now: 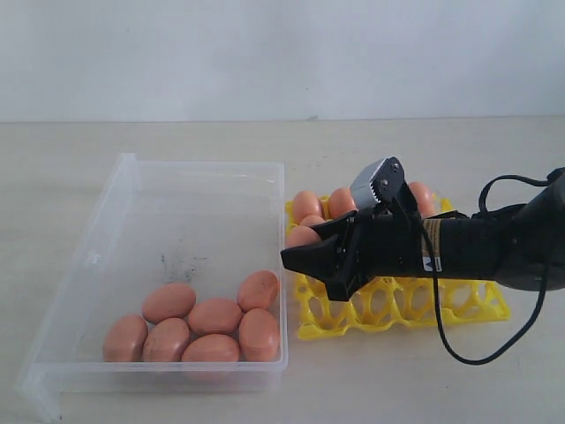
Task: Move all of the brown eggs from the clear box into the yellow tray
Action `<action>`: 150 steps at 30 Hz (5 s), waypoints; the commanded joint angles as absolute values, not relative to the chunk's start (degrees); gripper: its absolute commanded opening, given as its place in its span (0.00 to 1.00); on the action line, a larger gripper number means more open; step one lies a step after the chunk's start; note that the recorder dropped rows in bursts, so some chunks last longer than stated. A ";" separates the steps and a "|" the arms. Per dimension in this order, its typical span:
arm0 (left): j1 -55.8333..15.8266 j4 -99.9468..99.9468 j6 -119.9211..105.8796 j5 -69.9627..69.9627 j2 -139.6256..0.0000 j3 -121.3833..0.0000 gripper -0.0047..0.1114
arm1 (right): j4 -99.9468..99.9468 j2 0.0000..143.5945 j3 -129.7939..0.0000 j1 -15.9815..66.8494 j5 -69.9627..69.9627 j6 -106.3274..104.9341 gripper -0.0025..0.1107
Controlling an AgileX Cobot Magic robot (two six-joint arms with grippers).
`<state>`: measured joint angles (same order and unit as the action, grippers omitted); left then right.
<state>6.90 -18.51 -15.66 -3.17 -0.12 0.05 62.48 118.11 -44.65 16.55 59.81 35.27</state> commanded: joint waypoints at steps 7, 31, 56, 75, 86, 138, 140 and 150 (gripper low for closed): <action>6.82 -18.28 -15.97 -3.00 0.00 0.00 0.07 | 62.22 117.81 -44.74 16.49 58.23 38.52 0.47; 6.82 -18.28 -15.97 -3.00 0.00 0.00 0.07 | 68.28 104.08 -44.74 17.06 67.82 56.59 0.15; 6.82 -18.28 -15.97 -3.00 0.00 0.00 0.07 | 98.96 105.76 -69.35 44.42 -15.76 77.93 0.02; 6.82 -18.28 -15.97 -3.00 0.00 0.00 0.07 | 1.14 113.99 -86.71 53.28 -45.00 -37.92 0.02; 6.82 -18.28 -15.97 -3.00 0.00 0.00 0.07 | -14.82 121.54 -98.67 53.28 -52.20 -56.19 0.35; 6.82 -18.28 -15.97 -3.00 0.00 0.00 0.07 | -47.32 129.36 -98.67 44.49 -25.29 -51.35 0.02; 6.82 -18.28 -15.97 -3.00 0.00 0.00 0.07 | -54.75 128.94 -98.67 44.49 -24.43 -57.01 0.02; 6.82 -18.28 -15.97 -3.00 0.00 0.00 0.07 | -82.60 124.03 -94.32 44.49 -14.53 -74.63 0.02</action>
